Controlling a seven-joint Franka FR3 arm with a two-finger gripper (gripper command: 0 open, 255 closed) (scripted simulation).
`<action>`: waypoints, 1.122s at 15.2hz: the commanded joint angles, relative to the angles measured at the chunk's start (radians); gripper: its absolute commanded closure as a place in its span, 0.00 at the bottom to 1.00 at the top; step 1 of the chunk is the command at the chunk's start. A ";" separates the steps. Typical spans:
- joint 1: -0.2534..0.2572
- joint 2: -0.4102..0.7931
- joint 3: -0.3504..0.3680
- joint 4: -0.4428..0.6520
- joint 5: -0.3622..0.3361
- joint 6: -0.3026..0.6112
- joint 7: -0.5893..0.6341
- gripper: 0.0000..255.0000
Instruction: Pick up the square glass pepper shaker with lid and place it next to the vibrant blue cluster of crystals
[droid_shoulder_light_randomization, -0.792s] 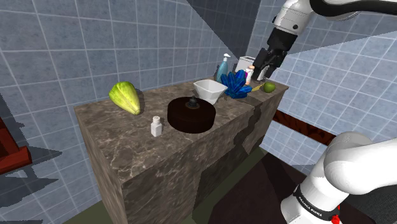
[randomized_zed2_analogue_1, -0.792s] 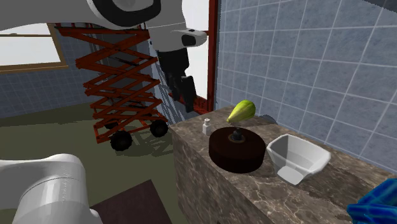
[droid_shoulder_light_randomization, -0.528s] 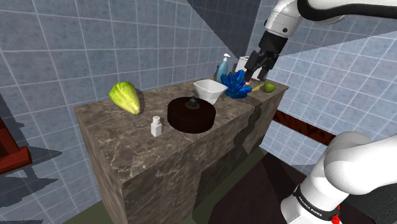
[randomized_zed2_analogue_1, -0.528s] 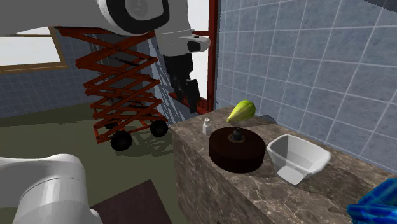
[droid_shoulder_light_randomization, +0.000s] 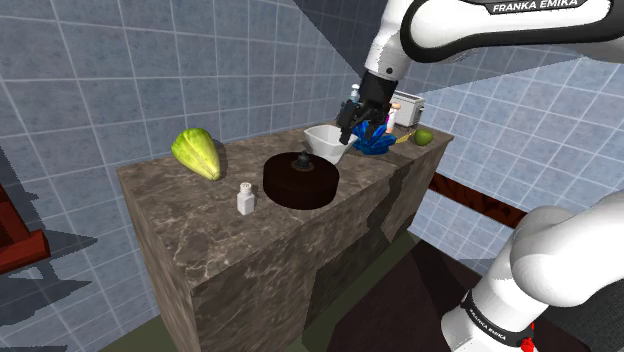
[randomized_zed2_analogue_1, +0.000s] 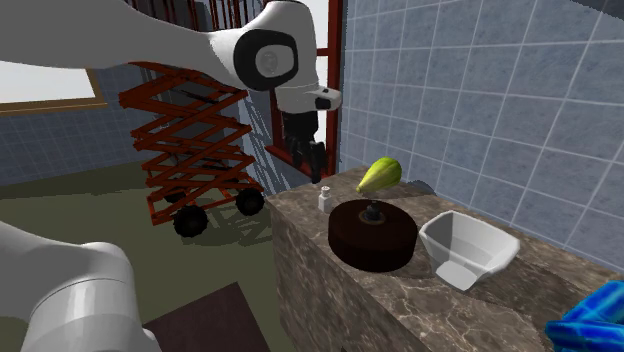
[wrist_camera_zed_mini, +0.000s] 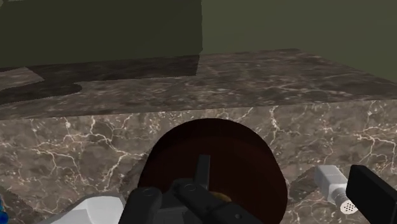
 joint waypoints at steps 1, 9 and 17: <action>0.005 0.071 0.019 0.032 0.006 0.036 0.018 0.00; 0.026 0.355 0.087 0.172 -0.003 0.165 0.094 0.00; 0.065 0.658 0.130 0.390 -0.058 0.231 0.179 0.00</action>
